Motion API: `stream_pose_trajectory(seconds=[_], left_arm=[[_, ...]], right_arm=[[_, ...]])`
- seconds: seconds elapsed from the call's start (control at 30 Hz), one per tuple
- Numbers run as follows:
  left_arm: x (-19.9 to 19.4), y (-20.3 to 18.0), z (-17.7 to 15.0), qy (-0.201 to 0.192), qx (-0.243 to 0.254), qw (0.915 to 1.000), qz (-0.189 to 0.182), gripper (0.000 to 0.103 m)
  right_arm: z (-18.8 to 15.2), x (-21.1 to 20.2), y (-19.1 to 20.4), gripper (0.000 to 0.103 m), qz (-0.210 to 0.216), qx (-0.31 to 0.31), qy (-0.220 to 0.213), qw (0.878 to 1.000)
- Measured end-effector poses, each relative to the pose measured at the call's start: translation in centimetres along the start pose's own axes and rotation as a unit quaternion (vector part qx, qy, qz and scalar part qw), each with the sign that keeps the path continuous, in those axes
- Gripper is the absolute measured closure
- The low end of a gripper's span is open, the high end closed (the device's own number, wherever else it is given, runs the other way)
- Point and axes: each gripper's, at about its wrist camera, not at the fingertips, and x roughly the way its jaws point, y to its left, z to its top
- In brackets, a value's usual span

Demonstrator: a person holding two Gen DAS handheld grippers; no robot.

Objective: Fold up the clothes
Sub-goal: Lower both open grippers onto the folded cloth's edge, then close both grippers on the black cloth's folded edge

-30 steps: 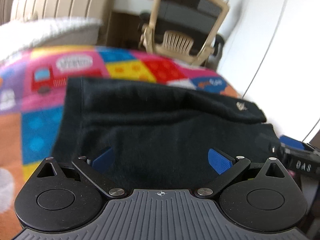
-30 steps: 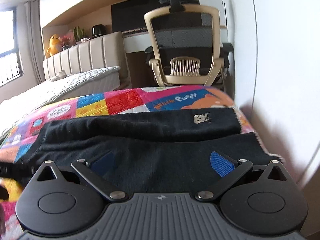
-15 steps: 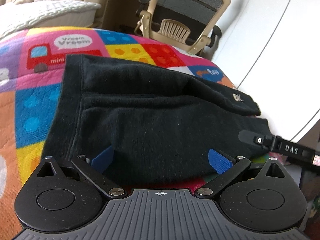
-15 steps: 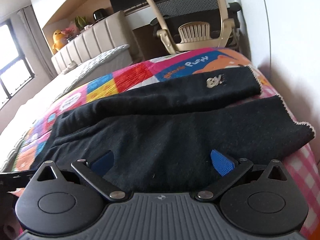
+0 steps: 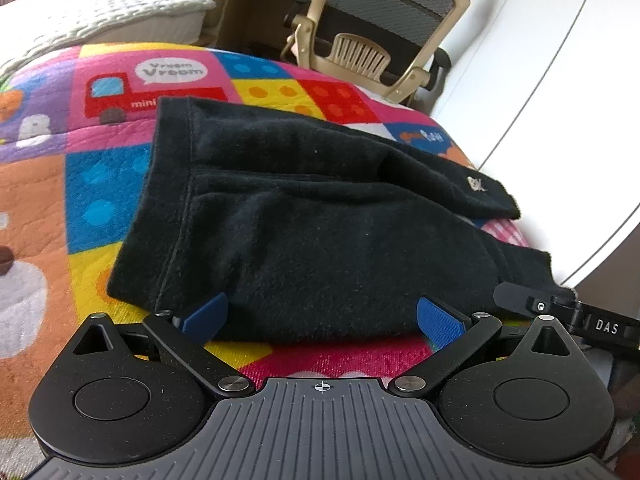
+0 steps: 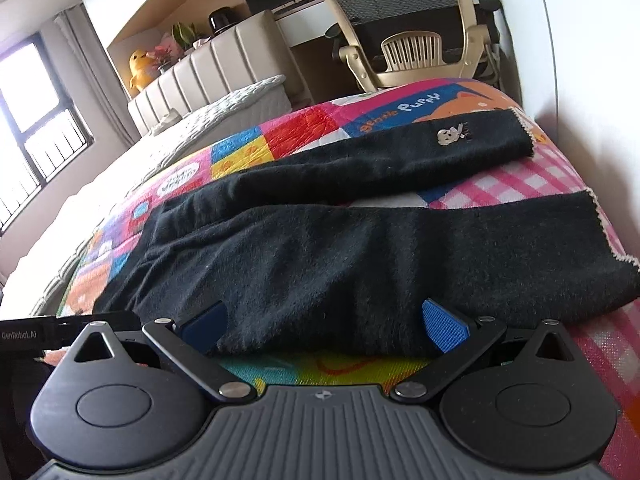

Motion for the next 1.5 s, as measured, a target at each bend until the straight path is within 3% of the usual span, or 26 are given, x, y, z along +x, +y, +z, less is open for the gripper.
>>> stream_pose_trajectory(seconds=[0.1, 0.23, 0.37, 0.43, 0.7, 1.1, 1.4, 1.5], left_arm=[[-0.3, -0.4, 0.3, -0.004, 0.009, 0.9999, 0.004, 0.000], [-0.6, -1.2, 1.8, -0.031, 0.017, 0.9993, -0.014, 0.000], [1.5, -1.9, 3.3, -0.039, 0.025, 0.9989, 0.004, 0.000], [2.8, -1.6, 3.6, -0.026, 0.021, 0.9993, 0.018, 0.000], [4.0, -0.4, 2.9, -0.012, 0.013, 0.9998, 0.003, 0.000], [1.1, -0.3, 0.1, -0.016, 0.006, 0.9997, -0.015, 0.000], [1.1, 0.1, 0.7, -0.005, -0.018, 0.9996, -0.021, 0.000], [1.1, 0.3, 0.5, -0.008, -0.013, 0.9995, -0.026, 0.000]], right_arm=[[0.9, -0.3, -0.2, 0.000, -0.005, 0.021, 0.002, 1.000], [3.0, -0.1, -0.3, 0.000, -0.016, 0.013, -0.030, 0.999], [4.2, 2.2, -0.7, 0.000, -0.044, 0.007, -0.032, 0.998], [4.3, 3.2, -1.2, 0.000, -0.050, 0.017, -0.024, 0.998], [3.3, 3.1, -2.4, 0.000, -0.014, 0.025, -0.008, 1.000], [0.3, 0.5, 0.3, 0.000, -0.016, -0.016, 0.019, 1.000], [1.3, 1.4, 0.8, 0.000, -0.015, -0.055, 0.059, 0.997], [3.1, 1.2, -0.3, 0.004, -0.021, -0.034, 0.047, 0.998]])
